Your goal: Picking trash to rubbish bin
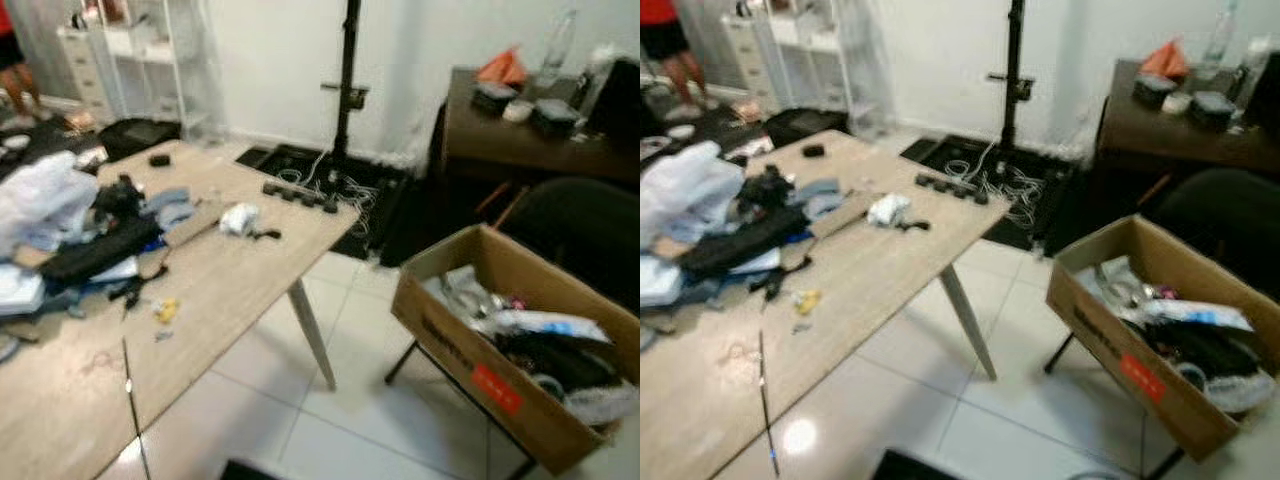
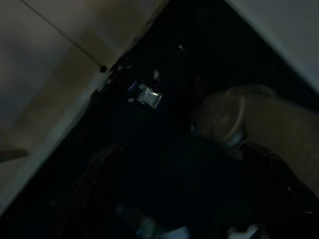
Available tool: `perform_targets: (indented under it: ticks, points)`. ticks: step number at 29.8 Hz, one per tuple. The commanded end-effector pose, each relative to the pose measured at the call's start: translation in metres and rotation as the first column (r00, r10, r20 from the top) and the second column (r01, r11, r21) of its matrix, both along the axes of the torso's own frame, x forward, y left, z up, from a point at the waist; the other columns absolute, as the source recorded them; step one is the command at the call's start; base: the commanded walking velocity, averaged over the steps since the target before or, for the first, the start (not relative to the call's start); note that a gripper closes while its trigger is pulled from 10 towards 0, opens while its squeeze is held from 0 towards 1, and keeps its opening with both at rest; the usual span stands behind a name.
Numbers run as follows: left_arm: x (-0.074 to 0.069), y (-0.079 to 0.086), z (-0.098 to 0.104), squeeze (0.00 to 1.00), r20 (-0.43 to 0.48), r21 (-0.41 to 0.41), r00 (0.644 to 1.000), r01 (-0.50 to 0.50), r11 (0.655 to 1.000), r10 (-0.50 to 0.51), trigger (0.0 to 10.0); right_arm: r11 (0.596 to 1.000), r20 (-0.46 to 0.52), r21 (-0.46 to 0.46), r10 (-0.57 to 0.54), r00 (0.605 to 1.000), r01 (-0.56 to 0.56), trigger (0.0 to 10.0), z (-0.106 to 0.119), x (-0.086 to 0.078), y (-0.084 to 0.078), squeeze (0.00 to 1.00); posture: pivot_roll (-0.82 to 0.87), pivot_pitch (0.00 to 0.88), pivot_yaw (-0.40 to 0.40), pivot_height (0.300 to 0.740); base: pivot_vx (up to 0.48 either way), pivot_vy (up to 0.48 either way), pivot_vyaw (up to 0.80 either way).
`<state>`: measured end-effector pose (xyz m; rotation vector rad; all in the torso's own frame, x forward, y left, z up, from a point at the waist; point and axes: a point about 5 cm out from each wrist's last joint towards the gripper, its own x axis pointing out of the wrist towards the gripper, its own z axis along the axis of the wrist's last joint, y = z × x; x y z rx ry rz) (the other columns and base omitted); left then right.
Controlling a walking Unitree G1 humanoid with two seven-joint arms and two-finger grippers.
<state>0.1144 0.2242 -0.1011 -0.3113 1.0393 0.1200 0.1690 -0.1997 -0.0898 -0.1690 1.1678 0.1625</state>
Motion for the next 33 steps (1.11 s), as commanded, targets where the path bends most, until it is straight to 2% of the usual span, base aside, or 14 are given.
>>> perform_targets:
  ticks: [1, 4, 8, 11, 17, 19, 22, 27, 33]
  points:
    - [-0.012, 0.000, -0.003, 0.00, -0.036, -0.008, 0.999, -0.009, 1.000, 0.008, 10.0, 1.000, -0.050, -0.006, 0.014, 0.999, -0.015, 10.0, -0.005, -0.012, -0.002, 0.00, -0.02, 0.158, 0.024, 0.740, 0.000, 0.000, 0.76]
    - [-0.012, 0.002, -0.003, 0.00, -0.033, -0.011, 0.999, -0.005, 1.000, 0.004, 10.0, 0.998, -0.076, -0.021, 0.060, 0.995, -0.062, 10.0, -0.006, -0.016, -0.003, 0.00, -0.02, 0.160, 0.025, 0.740, 0.000, 0.000, 0.76]
    - [-0.013, 0.005, -0.002, 0.00, -0.030, -0.012, 1.000, -0.005, 1.000, 0.004, 10.0, 0.998, -0.077, -0.018, 0.057, 0.995, -0.058, 10.0, -0.007, -0.017, -0.002, 0.00, -0.02, 0.161, 0.025, 0.740, 0.000, 0.000, 0.70]
    - [-0.014, 0.007, -0.002, 0.00, -0.032, -0.027, 0.999, 0.004, 1.000, -0.005, 10.0, 0.998, -0.082, -0.024, 0.058, 0.995, -0.060, 10.0, -0.007, -0.018, -0.002, 0.00, -0.02, 0.162, 0.025, 0.740, 0.000, -0.097, 0.00]
    - [-0.015, 0.005, -0.002, 0.00, -0.033, -0.046, 0.999, -0.007, 0.999, 0.005, 10.0, 0.998, -0.076, -0.028, 0.053, 0.996, -0.055, 10.0, -0.007, -0.018, -0.002, 0.00, -0.03, 0.162, 0.027, 0.740, 0.000, -0.472, 0.00]
    - [-0.012, -0.004, -0.004, 0.00, -0.041, -0.015, 0.999, -0.005, 1.000, 0.005, 10.0, 0.998, -0.078, -0.013, 0.056, 0.995, -0.057, 10.0, -0.007, -0.019, -0.002, 0.00, -0.03, 0.148, 0.027, 0.740, 0.000, -0.234, 0.00]
    - [-0.011, -0.006, -0.005, 0.00, -0.042, 0.002, 0.999, -0.013, 1.000, 0.013, 10.0, 0.998, -0.080, -0.014, 0.060, 0.995, -0.061, 10.0, -0.007, -0.020, -0.002, 0.00, -0.04, 0.147, 0.026, 0.740, 0.000, 0.000, 0.00]
    - [-0.005, -0.008, -0.004, 0.00, -0.026, 0.004, 1.000, -0.009, 1.000, 0.009, 10.0, 0.996, -0.095, -0.009, 0.090, 0.991, -0.091, 10.0, -0.008, -0.022, -0.002, 0.00, -0.04, 0.138, 0.021, 0.740, 0.000, 0.000, 0.69]
    - [-0.008, -0.001, -0.003, 0.00, -0.025, 0.007, 1.000, -0.014, 1.000, 0.014, 10.0, 0.994, -0.095, -0.025, 0.101, 0.990, -0.103, 10.0, -0.008, -0.021, -0.004, 0.00, -0.04, 0.130, 0.023, 0.740, 0.000, 0.000, 0.68]
